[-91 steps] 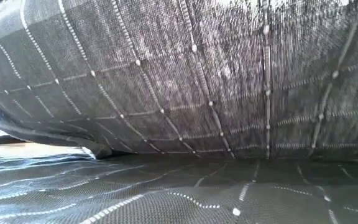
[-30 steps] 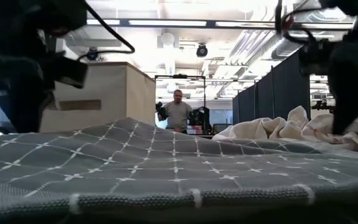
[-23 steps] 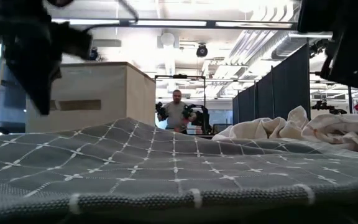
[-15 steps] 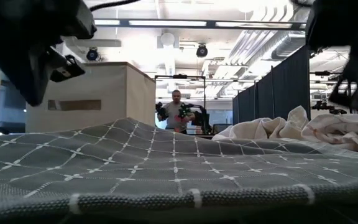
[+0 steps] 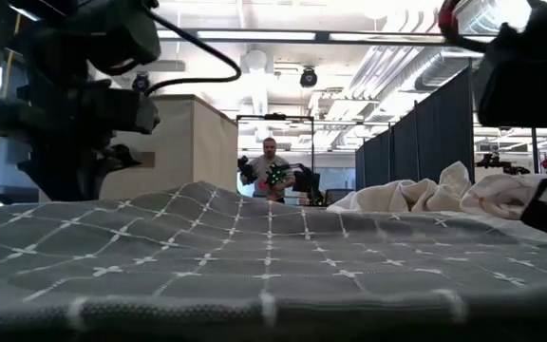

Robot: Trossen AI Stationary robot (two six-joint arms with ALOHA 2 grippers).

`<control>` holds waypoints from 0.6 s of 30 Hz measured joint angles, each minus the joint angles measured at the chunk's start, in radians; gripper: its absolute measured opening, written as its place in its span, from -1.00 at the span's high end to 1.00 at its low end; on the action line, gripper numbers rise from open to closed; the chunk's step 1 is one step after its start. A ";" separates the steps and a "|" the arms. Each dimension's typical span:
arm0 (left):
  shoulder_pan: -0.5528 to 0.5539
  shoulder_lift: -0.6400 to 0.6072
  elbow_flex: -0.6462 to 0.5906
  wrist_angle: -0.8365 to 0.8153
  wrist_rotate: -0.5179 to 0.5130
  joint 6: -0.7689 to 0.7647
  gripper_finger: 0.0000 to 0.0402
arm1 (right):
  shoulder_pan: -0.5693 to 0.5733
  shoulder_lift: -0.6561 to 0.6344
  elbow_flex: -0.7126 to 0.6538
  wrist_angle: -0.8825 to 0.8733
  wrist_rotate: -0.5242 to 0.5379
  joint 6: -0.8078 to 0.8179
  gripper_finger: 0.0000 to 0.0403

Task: Fold towel
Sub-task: Fold the gray towel

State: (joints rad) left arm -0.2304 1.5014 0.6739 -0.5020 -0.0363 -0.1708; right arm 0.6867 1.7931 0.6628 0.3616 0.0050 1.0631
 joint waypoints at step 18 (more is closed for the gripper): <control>0.099 -0.295 0.058 -0.322 -0.160 -0.117 1.00 | 0.049 -0.024 -0.003 -0.104 -0.070 0.028 1.00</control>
State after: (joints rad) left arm -0.1318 1.2068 0.7322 -0.8242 -0.1966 -0.2878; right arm 0.7358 1.7690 0.6595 0.2577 -0.0647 1.0912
